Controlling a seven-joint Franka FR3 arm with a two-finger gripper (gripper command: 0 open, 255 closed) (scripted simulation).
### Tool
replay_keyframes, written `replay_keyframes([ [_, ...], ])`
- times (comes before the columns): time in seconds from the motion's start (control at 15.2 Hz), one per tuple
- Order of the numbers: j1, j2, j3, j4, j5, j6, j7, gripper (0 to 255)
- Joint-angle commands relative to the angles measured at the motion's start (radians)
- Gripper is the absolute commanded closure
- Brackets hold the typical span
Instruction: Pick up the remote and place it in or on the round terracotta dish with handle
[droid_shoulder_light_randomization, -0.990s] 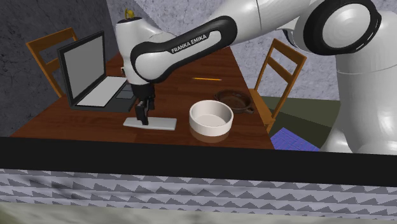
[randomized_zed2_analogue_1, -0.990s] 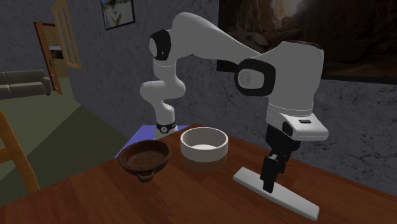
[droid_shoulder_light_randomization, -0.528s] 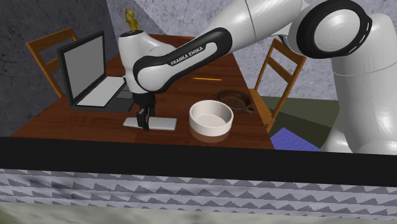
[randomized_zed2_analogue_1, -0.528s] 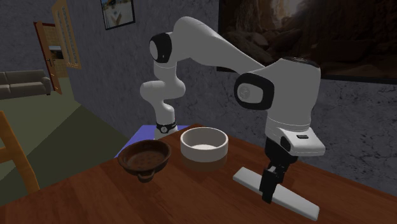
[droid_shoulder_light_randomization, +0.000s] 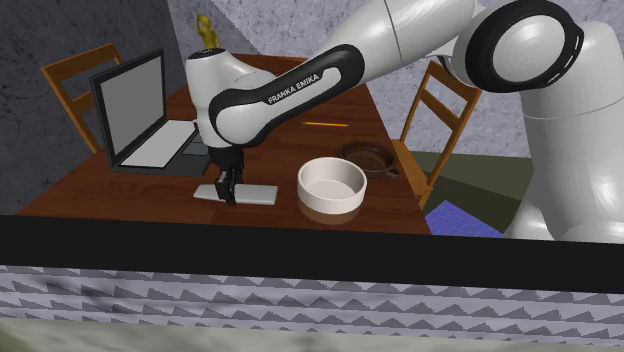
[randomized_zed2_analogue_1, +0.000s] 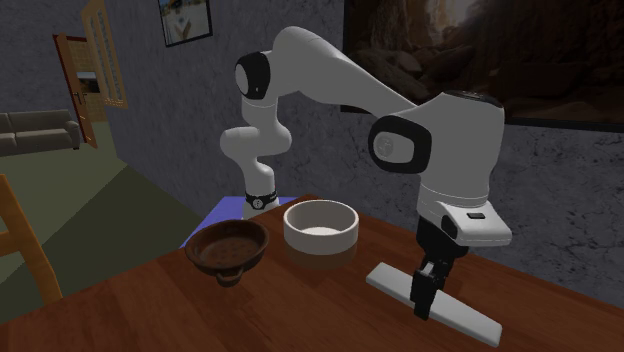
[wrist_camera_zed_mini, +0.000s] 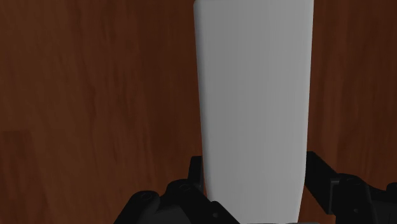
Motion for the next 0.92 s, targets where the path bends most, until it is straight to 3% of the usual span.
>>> replay_keyframes([
  [0.0, 0.0, 0.0, 0.0, 0.0, 0.0, 0.0, 0.0, 255],
  [0.46, 0.0, 0.0, 0.0, 0.0, 0.0, 0.0, 0.0, 255],
  [0.86, -0.002, -0.031, 0.006, 0.033, 0.011, -0.063, -0.007, 255],
])
